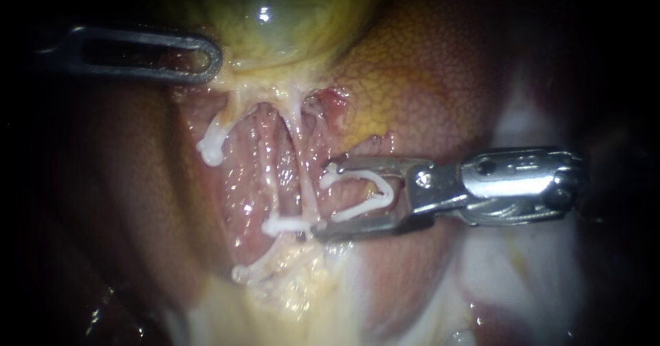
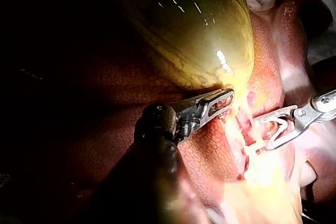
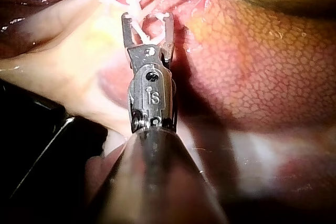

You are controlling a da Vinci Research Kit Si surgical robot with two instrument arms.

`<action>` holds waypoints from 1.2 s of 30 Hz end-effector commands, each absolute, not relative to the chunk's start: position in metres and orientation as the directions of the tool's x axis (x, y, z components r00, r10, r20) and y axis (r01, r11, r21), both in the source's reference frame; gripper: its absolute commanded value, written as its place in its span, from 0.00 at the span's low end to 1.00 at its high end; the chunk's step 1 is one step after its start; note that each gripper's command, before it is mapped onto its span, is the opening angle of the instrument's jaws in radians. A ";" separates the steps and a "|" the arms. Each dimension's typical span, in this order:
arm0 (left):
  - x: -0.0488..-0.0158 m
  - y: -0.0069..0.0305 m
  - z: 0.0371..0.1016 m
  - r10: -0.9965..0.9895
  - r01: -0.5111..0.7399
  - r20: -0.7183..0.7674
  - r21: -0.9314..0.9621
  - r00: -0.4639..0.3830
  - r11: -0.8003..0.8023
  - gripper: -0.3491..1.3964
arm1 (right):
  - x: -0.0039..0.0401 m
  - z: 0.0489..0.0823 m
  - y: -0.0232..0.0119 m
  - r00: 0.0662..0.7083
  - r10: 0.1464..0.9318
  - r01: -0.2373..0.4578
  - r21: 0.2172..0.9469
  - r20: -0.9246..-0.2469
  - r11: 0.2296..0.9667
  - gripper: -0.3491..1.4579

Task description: Clipping second clip right tube

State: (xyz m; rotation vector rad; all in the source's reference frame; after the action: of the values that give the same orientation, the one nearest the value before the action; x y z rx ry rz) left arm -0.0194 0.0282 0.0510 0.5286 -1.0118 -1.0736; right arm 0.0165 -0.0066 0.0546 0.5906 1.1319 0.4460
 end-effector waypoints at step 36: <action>-0.0195 0.0281 0.0510 -0.902 0.470 0.415 0.777 0.116 0.418 0.00 | 0.0193 0.0540 -0.0074 0.153 0.821 0.229 0.828 -0.550 0.512 0.35</action>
State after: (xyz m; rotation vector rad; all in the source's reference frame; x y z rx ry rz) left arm -0.0195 0.0281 0.0510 0.5271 -1.0116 -1.0750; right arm 0.0193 -0.0074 0.0540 1.0027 1.3871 0.5534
